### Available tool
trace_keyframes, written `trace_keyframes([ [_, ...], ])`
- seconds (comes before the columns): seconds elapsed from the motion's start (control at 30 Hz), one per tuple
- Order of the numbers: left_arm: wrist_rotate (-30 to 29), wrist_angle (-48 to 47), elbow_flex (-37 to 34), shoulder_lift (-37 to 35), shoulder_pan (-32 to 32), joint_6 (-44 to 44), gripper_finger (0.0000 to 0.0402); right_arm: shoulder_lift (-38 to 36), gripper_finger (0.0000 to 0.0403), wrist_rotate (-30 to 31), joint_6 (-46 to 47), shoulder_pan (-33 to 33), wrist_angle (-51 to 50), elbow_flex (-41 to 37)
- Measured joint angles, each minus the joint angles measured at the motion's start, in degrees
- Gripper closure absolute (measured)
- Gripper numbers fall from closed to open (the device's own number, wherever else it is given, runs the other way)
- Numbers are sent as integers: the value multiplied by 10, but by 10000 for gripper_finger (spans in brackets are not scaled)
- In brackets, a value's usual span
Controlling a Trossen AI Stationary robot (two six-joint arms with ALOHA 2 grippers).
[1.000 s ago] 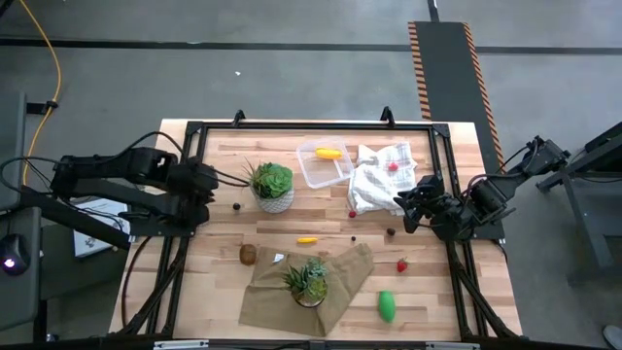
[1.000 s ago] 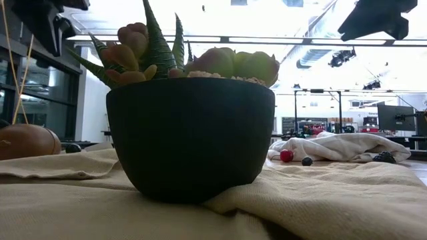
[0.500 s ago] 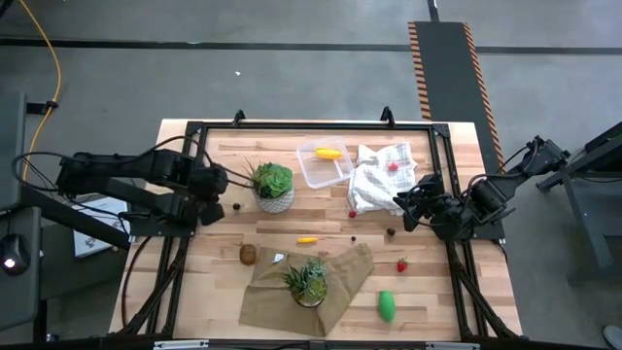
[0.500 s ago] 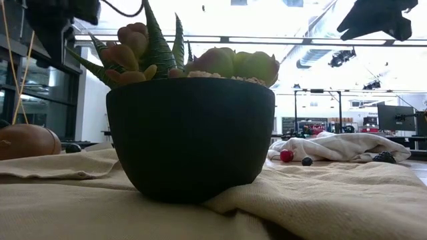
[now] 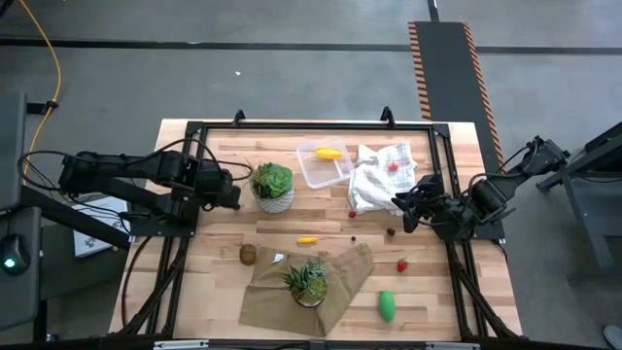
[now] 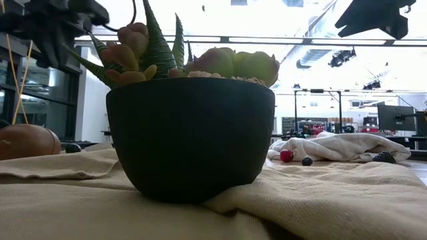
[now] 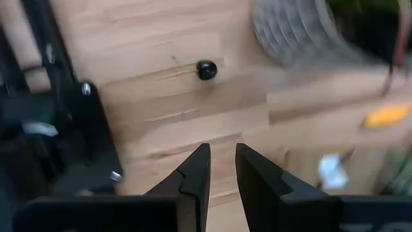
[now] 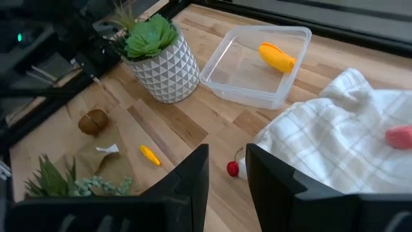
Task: Pick and placing Produce into tupperware
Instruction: Put the black cherry into the transparent bin
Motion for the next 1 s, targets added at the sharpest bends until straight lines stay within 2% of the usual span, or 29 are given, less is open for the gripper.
trace_keyframes([
  [0.23, -20, 37, 0, 0, 0, -223, 339, 0, 308, -1, -62, 0, 0, 0],
  [0.37, -52, 40, 0, 0, 0, -374, 339, -2, 308, 14, -82, 0, -11, 0],
  [0.53, -73, 22, -1, 2, 0, -511, 339, -18, 308, 25, -171, -8, -18, 6],
  [0.77, -69, 34, -14, 34, 21, -528, 339, -73, 308, 22, -273, -47, -51, 36],
  [1.0, -106, 36, -14, 60, 80, -525, 339, -135, 308, 16, -330, -91, -50, 45],
])
